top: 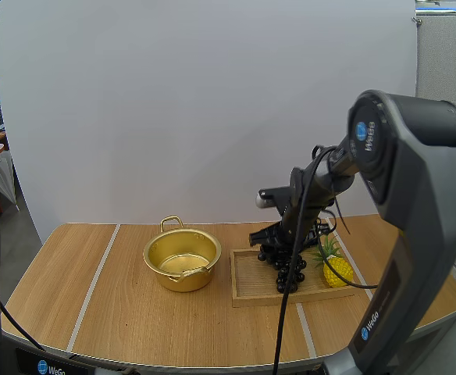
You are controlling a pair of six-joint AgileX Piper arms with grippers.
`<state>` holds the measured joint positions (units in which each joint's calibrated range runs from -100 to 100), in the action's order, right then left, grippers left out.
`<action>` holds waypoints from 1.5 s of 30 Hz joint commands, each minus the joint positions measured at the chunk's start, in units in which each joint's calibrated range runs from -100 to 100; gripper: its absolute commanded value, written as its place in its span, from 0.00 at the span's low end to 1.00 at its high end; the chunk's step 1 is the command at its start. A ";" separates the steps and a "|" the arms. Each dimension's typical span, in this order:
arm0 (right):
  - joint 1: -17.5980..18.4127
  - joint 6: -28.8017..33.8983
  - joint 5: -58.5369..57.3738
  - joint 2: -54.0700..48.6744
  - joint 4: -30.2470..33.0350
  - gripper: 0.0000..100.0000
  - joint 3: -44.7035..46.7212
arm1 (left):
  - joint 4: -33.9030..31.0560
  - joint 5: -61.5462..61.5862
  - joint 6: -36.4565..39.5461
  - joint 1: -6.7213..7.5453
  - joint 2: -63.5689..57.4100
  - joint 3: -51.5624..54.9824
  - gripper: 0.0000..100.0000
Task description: Open the pot, put the grape inside, and close it
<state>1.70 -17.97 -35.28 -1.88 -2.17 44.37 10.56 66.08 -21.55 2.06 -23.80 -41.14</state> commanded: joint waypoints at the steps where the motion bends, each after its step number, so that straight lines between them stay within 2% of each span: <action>1: -0.27 -0.05 1.01 2.08 0.26 1.00 -0.36 | -0.05 -2.75 0.67 0.09 -0.41 -0.43 0.00; 14: -0.27 -0.05 1.79 3.90 0.26 1.00 -0.36 | -0.05 -2.75 0.67 0.09 -0.41 -0.43 0.00; 15: -0.27 -0.05 1.79 3.90 0.26 0.92 -0.36 | -0.05 -2.75 0.67 0.09 -0.41 -0.43 0.00; 16: -0.27 -0.05 1.64 3.90 0.26 0.79 -0.36 | -0.05 -2.75 0.67 0.09 -0.41 -0.43 0.00; 20: -0.27 -0.05 1.27 3.90 0.26 0.11 -0.36 | -0.05 -2.75 0.67 0.09 -0.41 -0.43 0.00; 21: -0.27 -0.05 1.04 3.90 0.26 0.00 -0.36 | -0.05 -2.75 0.67 0.09 -0.41 -0.43 0.00; 32: -0.27 -0.05 -0.98 0.12 0.26 0.00 -0.36 | -0.05 -2.75 0.67 0.09 -0.41 -0.43 0.00; 45: -0.27 -0.05 -7.49 -22.23 0.01 0.00 -0.36 | -0.05 -2.75 0.67 0.09 -0.41 -0.43 0.00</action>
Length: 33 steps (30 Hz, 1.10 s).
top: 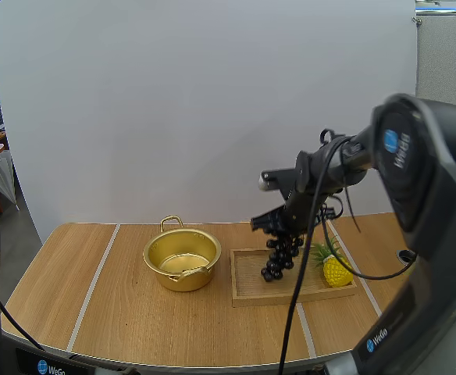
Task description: Open the pot, put the grape inside, and close it
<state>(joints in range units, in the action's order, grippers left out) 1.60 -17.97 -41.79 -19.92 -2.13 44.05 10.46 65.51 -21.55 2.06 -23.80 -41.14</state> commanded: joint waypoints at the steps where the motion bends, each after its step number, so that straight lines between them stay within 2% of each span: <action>1: -0.17 -0.05 -0.97 -5.67 -0.30 0.00 -0.04 | 0.05 -2.18 0.67 0.09 -0.41 -0.43 0.00; 7: 1.06 -0.68 -6.63 -13.85 -1.29 0.00 -3.58 | 0.05 -2.18 0.67 0.09 -0.41 -0.43 0.00; 12: 4.80 -0.68 -17.35 -14.00 -2.03 0.00 -12.27 | 0.05 -2.18 0.67 0.09 -0.41 -0.43 0.00; 16: 8.71 -0.68 -19.15 -12.90 -2.12 0.00 -17.32 | 0.05 -2.18 0.67 0.09 -0.41 -0.43 0.00; 24: 15.46 -0.68 -18.82 -4.83 -2.26 0.00 -22.49 | 0.05 -2.18 0.67 0.09 -0.41 -0.43 0.00; 33: 18.51 -0.68 -15.35 7.86 -2.26 0.00 -25.19 | 0.05 -2.18 0.67 0.09 -0.41 -0.43 0.00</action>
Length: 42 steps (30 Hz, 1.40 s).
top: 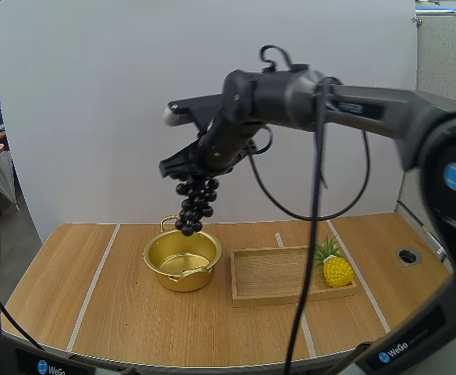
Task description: Open the pot, put the grape inside, and close it
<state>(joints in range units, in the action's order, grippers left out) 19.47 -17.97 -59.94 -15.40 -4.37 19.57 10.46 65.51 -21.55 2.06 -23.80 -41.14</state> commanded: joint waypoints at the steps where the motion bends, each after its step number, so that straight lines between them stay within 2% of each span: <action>1: 0.80 -0.68 2.98 4.45 -0.02 0.00 -0.72 | 0.05 -2.18 0.67 0.09 -0.41 -0.43 0.00; 16: 1.02 -0.98 10.32 17.85 -0.46 0.00 -0.72 | 0.05 -2.18 0.67 0.09 -0.41 -0.43 0.00; 35: 1.02 -0.98 7.87 27.81 -0.46 0.00 -0.72 | 0.05 -2.18 0.67 0.09 -0.41 -0.43 0.00; 42: 1.02 -1.63 6.97 28.56 -0.46 0.00 -0.72 | 0.05 -2.18 0.67 0.09 -0.41 -0.43 0.00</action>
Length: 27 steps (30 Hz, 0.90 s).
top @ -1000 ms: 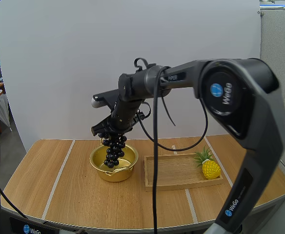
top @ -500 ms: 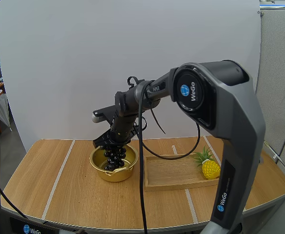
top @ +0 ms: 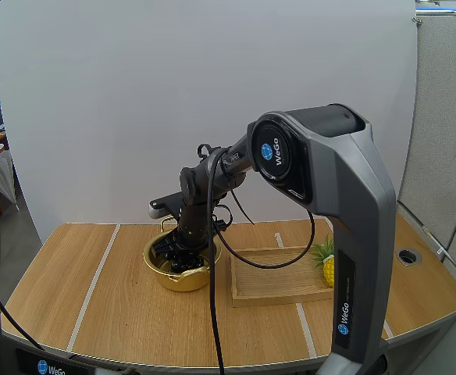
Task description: Open the pot, put the grape inside, and close it
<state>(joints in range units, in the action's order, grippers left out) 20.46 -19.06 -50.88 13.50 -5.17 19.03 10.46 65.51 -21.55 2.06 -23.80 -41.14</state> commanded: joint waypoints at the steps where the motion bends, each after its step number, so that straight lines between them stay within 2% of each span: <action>1: 0.03 -0.86 -2.15 -0.34 0.21 0.00 -0.17 | 0.05 -2.18 0.67 0.09 -0.41 -0.43 0.00; 2: 0.03 -1.05 -2.49 -0.34 0.21 0.00 -0.17 | 0.05 -2.18 0.67 0.09 -0.41 -0.43 0.00; 3: 0.03 -1.14 -2.64 -0.34 0.21 0.06 -0.17 | 0.05 -2.18 0.67 0.09 -0.41 -0.43 0.00; 4: 0.03 -1.26 -2.86 -0.34 0.21 0.18 -0.17 | 0.05 -2.18 0.67 0.09 -0.41 -0.43 0.00; 6: 0.03 -1.39 -2.86 -0.76 0.21 0.46 -0.17 | 0.05 -2.18 0.67 0.09 -0.41 -0.43 0.00; 9: 0.03 -1.39 -1.35 -2.16 0.21 1.00 -0.17 | 0.05 -2.18 0.67 0.09 -0.41 -0.43 0.00; 20: 0.03 -1.06 1.52 -9.54 -0.17 1.00 -0.17 | 0.05 -2.18 0.67 0.09 -0.41 -0.43 0.00; 27: 0.03 -1.06 -3.36 -18.03 -1.73 1.00 -0.17 | 0.05 -2.18 0.67 0.09 -0.41 -0.43 0.00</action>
<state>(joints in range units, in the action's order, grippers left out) 20.46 -19.94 -51.66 -1.39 -6.41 19.03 10.46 65.51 -21.55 2.06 -23.80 -41.14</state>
